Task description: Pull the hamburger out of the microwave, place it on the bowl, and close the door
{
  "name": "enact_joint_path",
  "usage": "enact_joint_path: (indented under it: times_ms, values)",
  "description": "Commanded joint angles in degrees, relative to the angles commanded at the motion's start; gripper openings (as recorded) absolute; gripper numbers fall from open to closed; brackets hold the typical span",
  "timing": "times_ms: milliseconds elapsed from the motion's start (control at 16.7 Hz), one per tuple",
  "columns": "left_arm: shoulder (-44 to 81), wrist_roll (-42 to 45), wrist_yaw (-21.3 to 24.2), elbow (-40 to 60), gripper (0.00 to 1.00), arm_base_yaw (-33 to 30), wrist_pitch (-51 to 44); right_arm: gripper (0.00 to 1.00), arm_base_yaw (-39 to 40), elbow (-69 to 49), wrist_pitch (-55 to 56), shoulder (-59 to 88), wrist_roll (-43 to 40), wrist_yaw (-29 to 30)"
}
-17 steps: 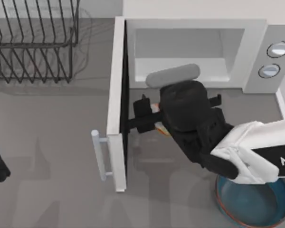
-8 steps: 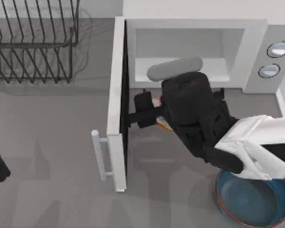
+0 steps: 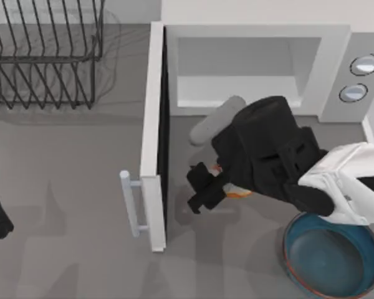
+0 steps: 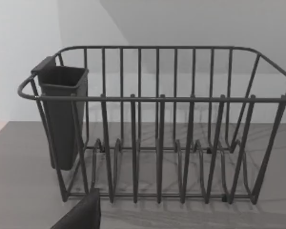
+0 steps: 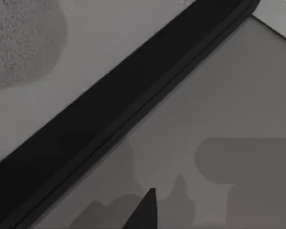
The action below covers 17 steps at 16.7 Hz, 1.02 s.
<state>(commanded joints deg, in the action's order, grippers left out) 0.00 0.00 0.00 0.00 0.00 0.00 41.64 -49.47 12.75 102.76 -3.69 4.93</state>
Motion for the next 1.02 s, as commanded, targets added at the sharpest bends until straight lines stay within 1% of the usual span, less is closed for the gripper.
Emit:
enact_joint_path:
  times_ms: [180, 420, 600, 780, 900, 1020]
  values:
    - [0.0, 0.0, 0.0, 0.0, 1.00, 0.0, 0.0, 0.00, -4.9, 1.3, -7.4, -0.3, -16.4, -15.9]
    - [0.0, 0.0, 0.0, 0.0, 1.00, 0.0, 0.0, 0.00, -14.1, 3.9, -19.1, -1.6, -41.9, -38.2]
    - [0.0, 0.0, 0.0, 0.0, 1.00, 0.0, 0.0, 0.00, -22.1, 6.5, -28.0, -3.1, -60.3, -52.3]
    - [0.0, 0.0, 0.0, 0.0, 1.00, 0.0, 0.0, 0.00, -30.0, 9.1, -36.0, -4.5, -75.2, -62.1]
    - [0.0, 0.0, 0.0, 0.0, 1.00, 0.0, 0.0, 0.00, -34.4, 10.6, -40.4, -5.2, -82.3, -66.0]
    - [0.0, 0.0, 0.0, 0.0, 1.00, 0.0, 0.0, 0.00, -37.8, 11.7, -43.6, -5.7, -87.0, -68.1]
